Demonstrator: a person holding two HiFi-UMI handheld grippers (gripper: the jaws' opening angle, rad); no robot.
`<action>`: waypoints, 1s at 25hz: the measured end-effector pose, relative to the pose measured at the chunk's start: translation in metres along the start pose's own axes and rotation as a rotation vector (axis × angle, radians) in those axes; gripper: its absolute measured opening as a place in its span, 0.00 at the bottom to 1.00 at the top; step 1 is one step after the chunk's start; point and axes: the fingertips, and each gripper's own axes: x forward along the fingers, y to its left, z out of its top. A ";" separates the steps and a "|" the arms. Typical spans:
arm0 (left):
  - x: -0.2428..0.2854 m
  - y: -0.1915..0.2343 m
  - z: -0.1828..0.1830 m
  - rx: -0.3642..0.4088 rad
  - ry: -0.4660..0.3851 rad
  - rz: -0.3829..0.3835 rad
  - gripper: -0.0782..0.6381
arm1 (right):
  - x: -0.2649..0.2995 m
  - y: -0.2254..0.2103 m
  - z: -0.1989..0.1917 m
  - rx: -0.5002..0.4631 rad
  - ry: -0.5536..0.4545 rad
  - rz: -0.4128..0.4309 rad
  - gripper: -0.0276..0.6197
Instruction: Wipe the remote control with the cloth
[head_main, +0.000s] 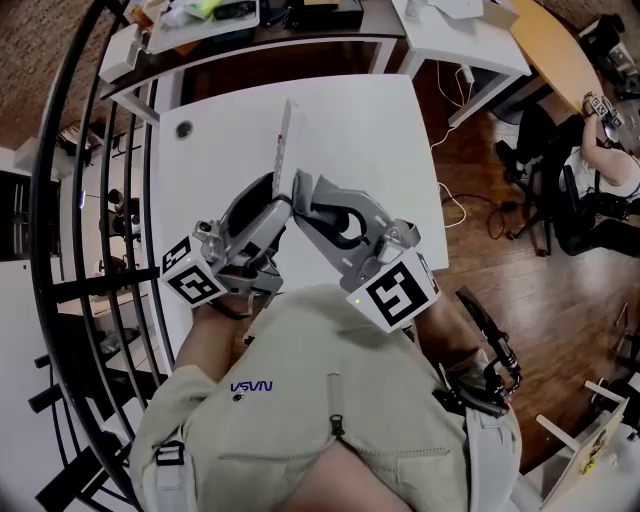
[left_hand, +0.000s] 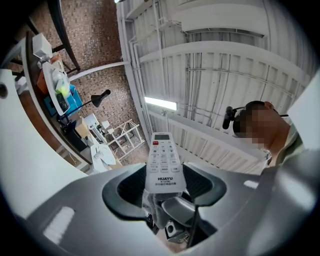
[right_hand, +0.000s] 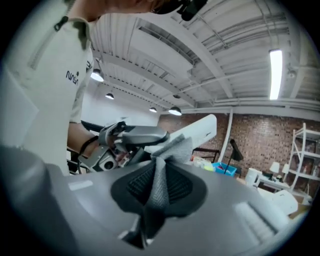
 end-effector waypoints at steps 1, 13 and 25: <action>0.000 0.001 0.000 -0.004 -0.002 0.000 0.45 | 0.000 0.001 -0.001 0.000 -0.002 0.008 0.10; 0.009 -0.011 -0.015 -0.044 0.054 -0.078 0.45 | -0.022 -0.119 0.015 0.159 -0.157 -0.375 0.10; 0.017 0.003 -0.001 -0.048 -0.011 -0.015 0.45 | 0.012 -0.051 -0.006 0.066 -0.015 -0.074 0.10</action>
